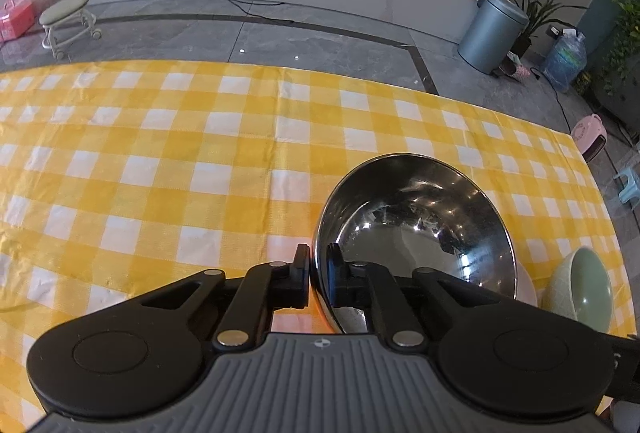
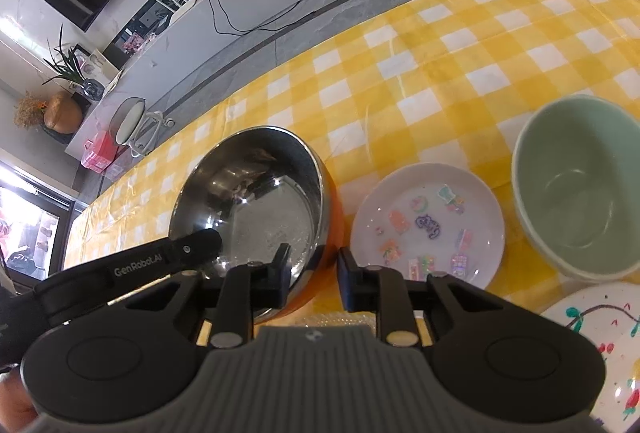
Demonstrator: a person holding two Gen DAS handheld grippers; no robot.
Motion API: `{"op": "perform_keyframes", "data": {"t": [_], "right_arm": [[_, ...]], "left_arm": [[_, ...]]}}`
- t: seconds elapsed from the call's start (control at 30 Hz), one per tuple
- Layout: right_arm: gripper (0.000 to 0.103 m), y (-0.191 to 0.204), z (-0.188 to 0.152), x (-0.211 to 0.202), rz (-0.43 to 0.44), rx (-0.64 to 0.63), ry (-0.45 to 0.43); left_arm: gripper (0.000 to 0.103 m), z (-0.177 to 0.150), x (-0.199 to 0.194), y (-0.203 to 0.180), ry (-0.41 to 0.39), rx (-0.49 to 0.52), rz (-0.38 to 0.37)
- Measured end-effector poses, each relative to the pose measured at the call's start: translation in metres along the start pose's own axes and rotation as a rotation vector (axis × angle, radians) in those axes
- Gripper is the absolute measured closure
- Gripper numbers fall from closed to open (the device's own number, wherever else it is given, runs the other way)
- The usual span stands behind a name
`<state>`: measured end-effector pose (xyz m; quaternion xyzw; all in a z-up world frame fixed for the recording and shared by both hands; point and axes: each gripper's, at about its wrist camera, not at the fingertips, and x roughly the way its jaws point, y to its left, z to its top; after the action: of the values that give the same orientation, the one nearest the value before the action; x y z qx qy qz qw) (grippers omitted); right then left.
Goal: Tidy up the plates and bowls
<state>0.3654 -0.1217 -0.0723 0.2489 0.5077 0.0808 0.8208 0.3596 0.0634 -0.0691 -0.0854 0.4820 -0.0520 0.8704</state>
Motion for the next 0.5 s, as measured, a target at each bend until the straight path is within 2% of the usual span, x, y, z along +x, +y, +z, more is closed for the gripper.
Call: {"op": "perform_keyframes", "data": {"t": [0.2,0.5], "right_arm": [[0.083,0.002,0.002,-0.014,0.017,0.000,-0.024],[0.084,0.021,-0.008,-0.058,0.065,-0.052,-0.061]], "left_arm": [[0.094,0.000,-0.020,-0.001,-0.029,-0.004,0.001],[0.094,-0.006,-0.077,0.001,-0.106,-0.018,0.003]]}}
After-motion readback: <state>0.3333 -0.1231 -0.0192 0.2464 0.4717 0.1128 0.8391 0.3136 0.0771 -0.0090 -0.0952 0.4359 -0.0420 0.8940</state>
